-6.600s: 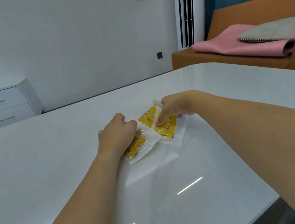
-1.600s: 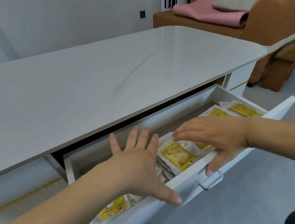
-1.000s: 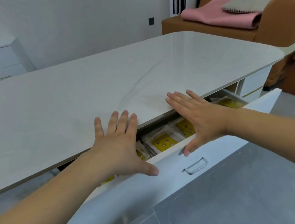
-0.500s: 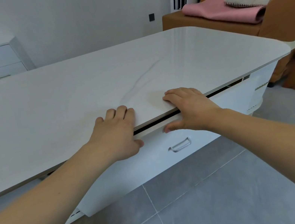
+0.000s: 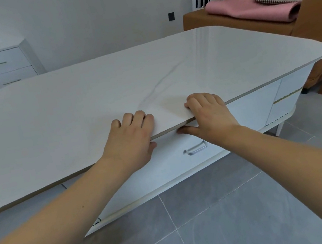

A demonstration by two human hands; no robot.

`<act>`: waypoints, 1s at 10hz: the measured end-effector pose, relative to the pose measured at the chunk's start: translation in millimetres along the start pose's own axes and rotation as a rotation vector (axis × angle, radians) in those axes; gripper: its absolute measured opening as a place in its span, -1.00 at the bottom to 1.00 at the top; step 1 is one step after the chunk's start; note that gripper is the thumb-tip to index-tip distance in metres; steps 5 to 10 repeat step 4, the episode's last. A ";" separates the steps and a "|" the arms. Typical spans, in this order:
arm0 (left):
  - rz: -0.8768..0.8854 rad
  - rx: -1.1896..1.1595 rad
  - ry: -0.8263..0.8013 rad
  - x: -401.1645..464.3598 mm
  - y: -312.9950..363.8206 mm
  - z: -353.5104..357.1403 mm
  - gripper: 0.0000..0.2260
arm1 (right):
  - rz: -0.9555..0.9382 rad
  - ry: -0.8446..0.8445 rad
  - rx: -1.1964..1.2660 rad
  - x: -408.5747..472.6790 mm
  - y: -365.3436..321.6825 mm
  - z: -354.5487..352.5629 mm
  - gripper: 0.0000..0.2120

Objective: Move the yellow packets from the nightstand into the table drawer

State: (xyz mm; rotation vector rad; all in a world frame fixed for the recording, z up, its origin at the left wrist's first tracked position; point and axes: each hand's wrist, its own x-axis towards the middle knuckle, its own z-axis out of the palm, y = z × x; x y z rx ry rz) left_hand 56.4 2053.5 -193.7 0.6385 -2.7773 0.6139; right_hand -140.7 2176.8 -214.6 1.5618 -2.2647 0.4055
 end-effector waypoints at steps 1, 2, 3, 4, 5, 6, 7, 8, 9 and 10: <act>-0.010 -0.011 0.005 -0.4 0.6 -1.4 -0.47 | 0.012 -0.013 -0.004 -0.6 -3.2 -1.4 -0.37; -0.012 -0.037 0.002 0.6 -0.2 -1.1 -0.47 | 0.026 -0.024 -0.007 -2.5 -2.1 -0.5 -0.38; -0.025 -0.051 -0.015 -2.1 3.6 -3.3 -0.47 | 0.026 -0.049 0.024 -4.2 -6.6 -4.2 -0.40; -0.036 -0.104 -0.046 -1.6 2.6 -6.9 -0.41 | 0.009 -0.088 0.064 -6.9 -5.8 -12.8 -0.39; -0.036 -0.104 -0.046 -1.6 2.6 -6.9 -0.41 | 0.009 -0.088 0.064 -6.9 -5.8 -12.8 -0.39; -0.036 -0.104 -0.046 -1.6 2.6 -6.9 -0.41 | 0.009 -0.088 0.064 -6.9 -5.8 -12.8 -0.39; -0.036 -0.104 -0.046 -1.6 2.6 -6.9 -0.41 | 0.009 -0.088 0.064 -6.9 -5.8 -12.8 -0.39; -0.036 -0.104 -0.046 -1.6 2.6 -6.9 -0.41 | 0.009 -0.088 0.064 -6.9 -5.8 -12.8 -0.39; -0.036 -0.104 -0.046 -1.6 2.6 -6.9 -0.41 | 0.009 -0.088 0.064 -6.9 -5.8 -12.8 -0.39; -0.036 -0.104 -0.046 -1.6 2.6 -6.9 -0.41 | 0.009 -0.088 0.064 -6.9 -5.8 -12.8 -0.39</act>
